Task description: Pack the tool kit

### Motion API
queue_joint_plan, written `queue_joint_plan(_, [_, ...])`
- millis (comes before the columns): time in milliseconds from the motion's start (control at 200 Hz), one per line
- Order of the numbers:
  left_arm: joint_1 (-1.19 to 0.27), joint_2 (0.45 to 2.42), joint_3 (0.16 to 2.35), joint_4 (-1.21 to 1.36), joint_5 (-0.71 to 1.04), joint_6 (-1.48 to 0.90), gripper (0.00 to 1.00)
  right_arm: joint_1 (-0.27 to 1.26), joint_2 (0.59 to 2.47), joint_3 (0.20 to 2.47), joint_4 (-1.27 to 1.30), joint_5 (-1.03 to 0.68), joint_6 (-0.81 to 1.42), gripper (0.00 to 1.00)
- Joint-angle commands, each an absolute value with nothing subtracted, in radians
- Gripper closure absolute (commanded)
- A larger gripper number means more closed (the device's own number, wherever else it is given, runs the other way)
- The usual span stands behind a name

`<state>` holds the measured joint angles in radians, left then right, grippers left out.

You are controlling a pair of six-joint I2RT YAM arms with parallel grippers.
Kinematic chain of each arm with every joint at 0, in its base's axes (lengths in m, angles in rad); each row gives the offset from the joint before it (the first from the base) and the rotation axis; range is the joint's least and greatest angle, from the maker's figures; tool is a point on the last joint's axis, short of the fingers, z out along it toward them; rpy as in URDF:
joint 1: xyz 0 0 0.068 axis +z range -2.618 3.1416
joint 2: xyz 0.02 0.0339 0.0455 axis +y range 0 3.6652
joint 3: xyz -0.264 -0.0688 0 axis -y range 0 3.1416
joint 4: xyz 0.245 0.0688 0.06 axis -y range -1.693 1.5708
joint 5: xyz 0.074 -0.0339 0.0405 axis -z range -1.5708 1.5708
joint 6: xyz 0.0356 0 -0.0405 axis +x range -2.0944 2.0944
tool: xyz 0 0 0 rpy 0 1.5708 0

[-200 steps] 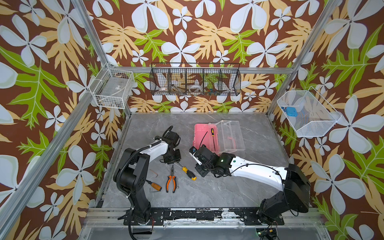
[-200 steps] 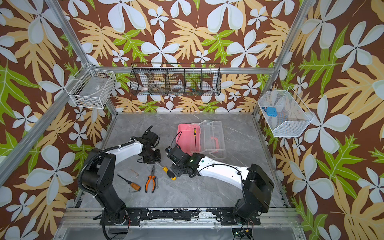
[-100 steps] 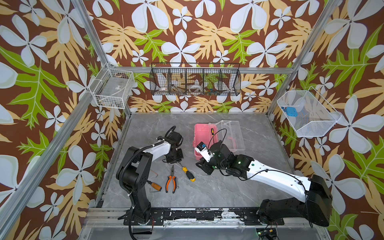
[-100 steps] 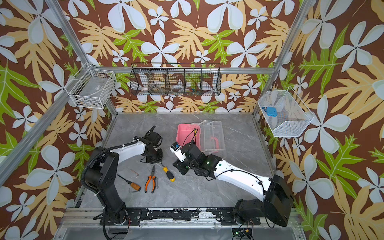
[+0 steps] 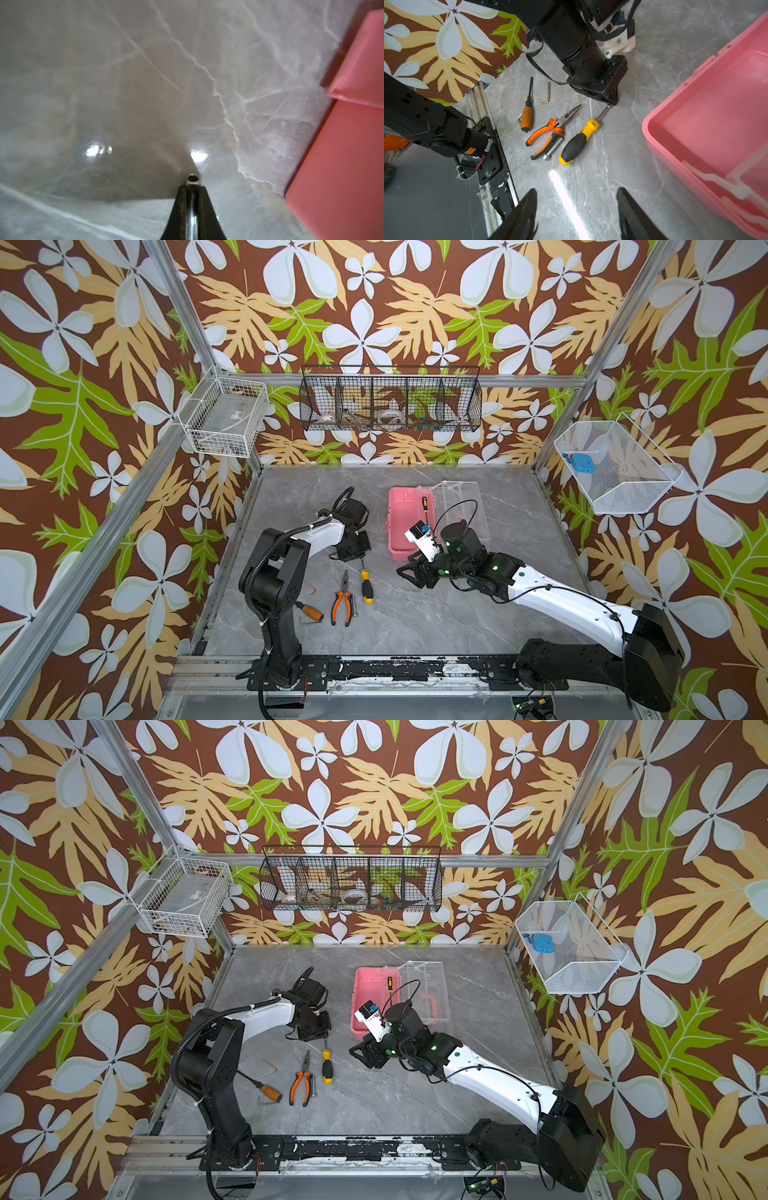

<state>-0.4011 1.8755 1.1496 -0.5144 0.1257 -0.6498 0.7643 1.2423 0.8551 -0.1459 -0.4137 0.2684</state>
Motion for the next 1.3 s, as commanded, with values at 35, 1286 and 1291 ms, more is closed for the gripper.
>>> queue_joint_plan(35, [-0.403, 1.883, 1.149, -0.564, 0.115, -0.668, 1.00, 0.721, 1.218, 0.836, -0.081, -0.533, 0.317, 0.34])
queue_joint_plan(1286, [-0.364, 1.717, 1.472, -0.577, 0.358, -0.754, 1.00, 0.545, 1.347, 0.987, -0.270, -0.683, 0.402, 0.09])
queue_joint_plan(1291, [-0.364, 1.717, 1.473, -0.577, 0.361, -0.754, 1.00, 0.545, 1.347, 0.986, -0.269, -0.681, 0.402, 0.09])
